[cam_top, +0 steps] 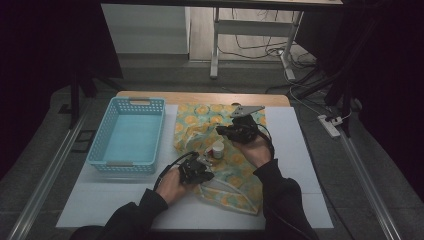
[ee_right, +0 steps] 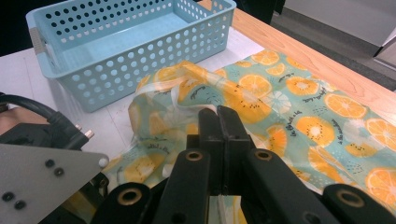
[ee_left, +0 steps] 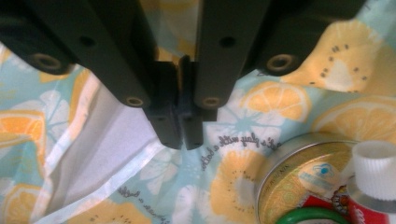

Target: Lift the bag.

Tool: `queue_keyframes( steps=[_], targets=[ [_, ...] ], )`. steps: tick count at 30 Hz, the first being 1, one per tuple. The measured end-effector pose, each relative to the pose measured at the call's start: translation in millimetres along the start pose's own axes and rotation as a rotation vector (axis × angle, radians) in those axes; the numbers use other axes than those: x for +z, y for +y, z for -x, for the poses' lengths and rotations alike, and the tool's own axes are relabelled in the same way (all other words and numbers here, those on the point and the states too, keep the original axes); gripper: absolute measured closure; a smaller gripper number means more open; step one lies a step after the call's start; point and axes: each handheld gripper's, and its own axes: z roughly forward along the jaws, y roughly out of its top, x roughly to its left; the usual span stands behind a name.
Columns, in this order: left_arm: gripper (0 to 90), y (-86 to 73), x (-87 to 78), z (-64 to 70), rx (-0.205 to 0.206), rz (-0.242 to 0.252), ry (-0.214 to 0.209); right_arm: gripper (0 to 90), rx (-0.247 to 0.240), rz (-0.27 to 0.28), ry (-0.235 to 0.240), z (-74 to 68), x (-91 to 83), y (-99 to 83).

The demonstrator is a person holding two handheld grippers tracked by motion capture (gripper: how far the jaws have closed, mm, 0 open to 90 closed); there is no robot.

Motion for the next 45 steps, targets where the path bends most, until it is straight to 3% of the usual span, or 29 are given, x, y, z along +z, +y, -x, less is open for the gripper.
queue_keyframes(
  steps=[3,8,13,31,45],
  targets=[
    [89.3,1.7,-0.4,1.1,0.0,-0.014,0.008,89.6,-0.001,-0.003,0.001,0.3,0.4,-0.3],
    [89.6,4.6,-1.0,2.7,-0.062,-0.023,0.017,89.6,0.0,-0.01,0.004,0.6,0.9,-0.4],
    [89.7,4.9,-8.1,-1.6,-0.093,0.013,0.008,89.6,0.003,-0.012,0.006,0.9,0.9,-0.2],
    [89.9,19.4,-38.7,-11.4,-0.125,0.047,-0.103,89.8,0.011,-0.044,0.043,-2.5,-2.5,7.6],
    [89.9,37.1,-76.5,-26.0,-0.156,0.103,-0.163,89.8,-0.002,-0.053,0.049,-2.6,-9.4,14.7]
  ],
)
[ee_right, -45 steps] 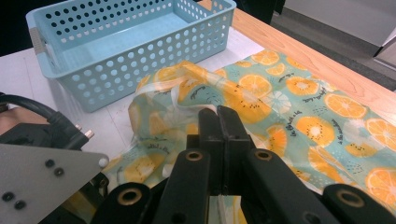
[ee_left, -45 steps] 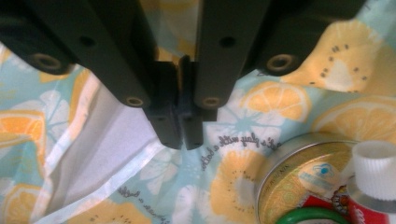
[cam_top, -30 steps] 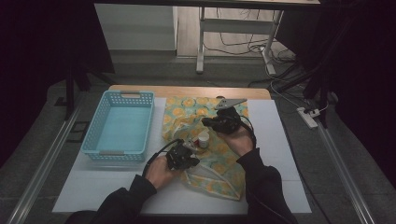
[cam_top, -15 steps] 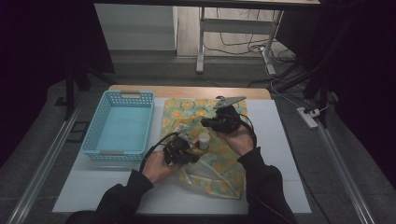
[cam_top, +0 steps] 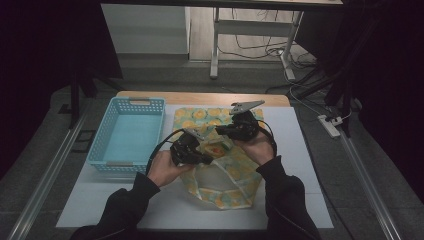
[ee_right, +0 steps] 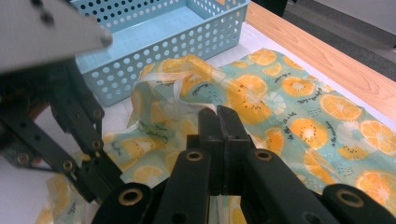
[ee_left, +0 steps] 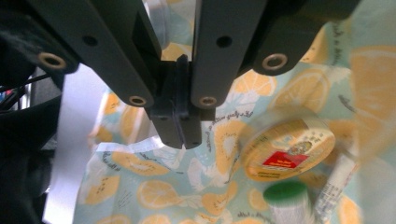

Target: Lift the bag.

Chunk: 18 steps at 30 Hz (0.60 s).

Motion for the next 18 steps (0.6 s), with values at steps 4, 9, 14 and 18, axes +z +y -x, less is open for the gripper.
queue_keyframes(
  steps=[4,9,14,18],
  targets=[
    [89.9,6.6,-13.3,-1.4,-0.005,0.019,-0.002,89.8,-0.004,-0.004,0.002,-0.4,-1.5,2.7],
    [89.9,14.8,-28.9,-6.2,-0.016,0.042,-0.005,89.8,-0.001,0.001,0.011,-0.7,-4.6,6.4],
    [89.9,23.7,-45.6,-11.0,-0.026,0.074,-0.006,89.8,-0.002,0.01,0.017,-0.8,-8.8,11.2],
    [89.9,31.9,-57.4,-12.2,-0.023,0.092,0.0,89.8,-0.005,0.019,0.02,-1.0,-12.1,15.7]
  ],
)
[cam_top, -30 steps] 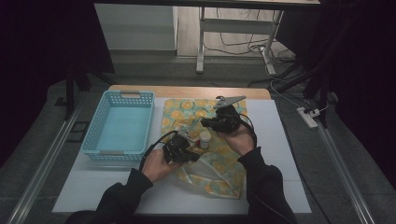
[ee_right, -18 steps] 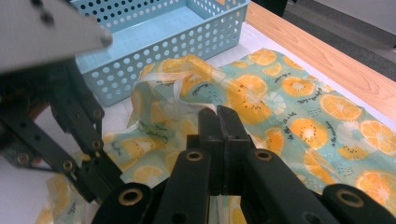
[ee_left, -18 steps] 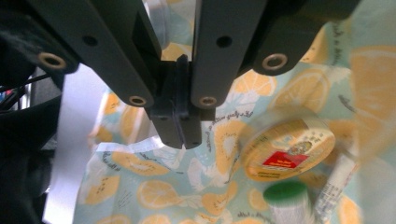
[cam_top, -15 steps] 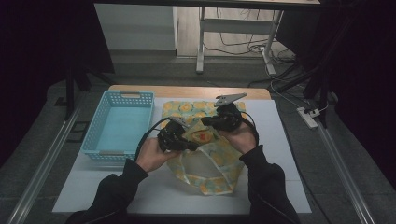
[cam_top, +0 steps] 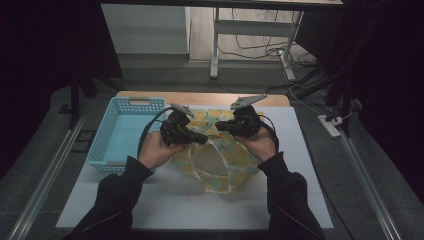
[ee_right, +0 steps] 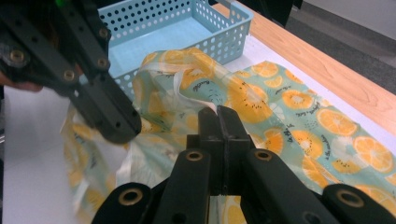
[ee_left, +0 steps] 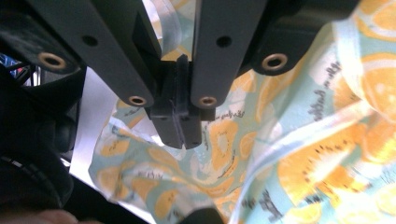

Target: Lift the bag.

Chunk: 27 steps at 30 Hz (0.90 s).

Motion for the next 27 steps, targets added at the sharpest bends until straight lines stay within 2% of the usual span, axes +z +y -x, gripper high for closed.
queue_keyframes(
  steps=[9,12,13,18,27],
  targets=[
    [89.9,20.7,-21.3,-1.5,0.01,0.036,0.042,89.8,-0.01,0.027,-0.001,-0.6,-7.1,10.9],
    [89.9,26.2,-28.8,-2.4,0.006,0.067,0.026,89.8,-0.013,0.034,-0.004,-0.3,-10.1,13.7],
    [89.9,28.9,-32.3,-2.0,0.012,0.07,0.041,89.8,-0.012,0.035,-0.006,-0.3,-10.6,14.3],
    [89.9,33.4,-34.6,-2.2,0.009,0.063,0.061,89.8,-0.008,0.05,-0.007,0.7,-14.5,17.9],
    [89.9,43.1,-46.5,-3.8,0.005,0.096,0.061,89.9,-0.016,0.065,-0.011,0.2,-22.7,28.6]
  ],
)
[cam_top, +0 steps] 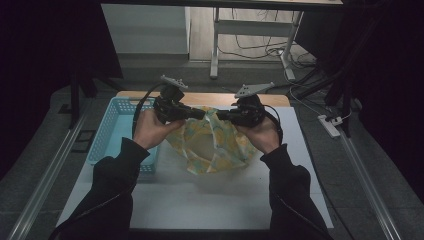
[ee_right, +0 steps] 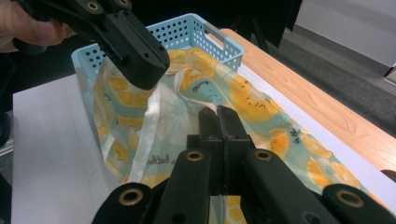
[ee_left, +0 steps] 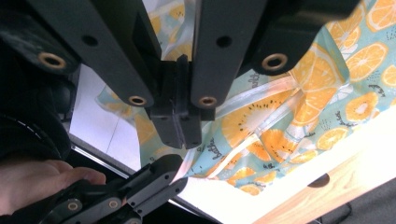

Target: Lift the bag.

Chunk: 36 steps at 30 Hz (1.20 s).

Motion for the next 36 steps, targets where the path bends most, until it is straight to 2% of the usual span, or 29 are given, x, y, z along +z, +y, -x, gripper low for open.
queue_keyframes(
  steps=[8,19,36],
  targets=[
    [90.0,18.1,-11.8,0.7,0.013,0.032,0.018,89.9,-0.012,0.018,-0.004,-1.3,-7.0,15.2],
    [90.0,42.0,-30.5,2.6,0.01,0.091,0.034,89.9,-0.025,0.058,-0.022,-0.8,-23.6,36.4],
    [89.9,65.7,-55.1,5.5,0.011,0.178,0.066,89.9,-0.051,0.1,-0.06,-3.8,-44.5,67.3]
  ],
)
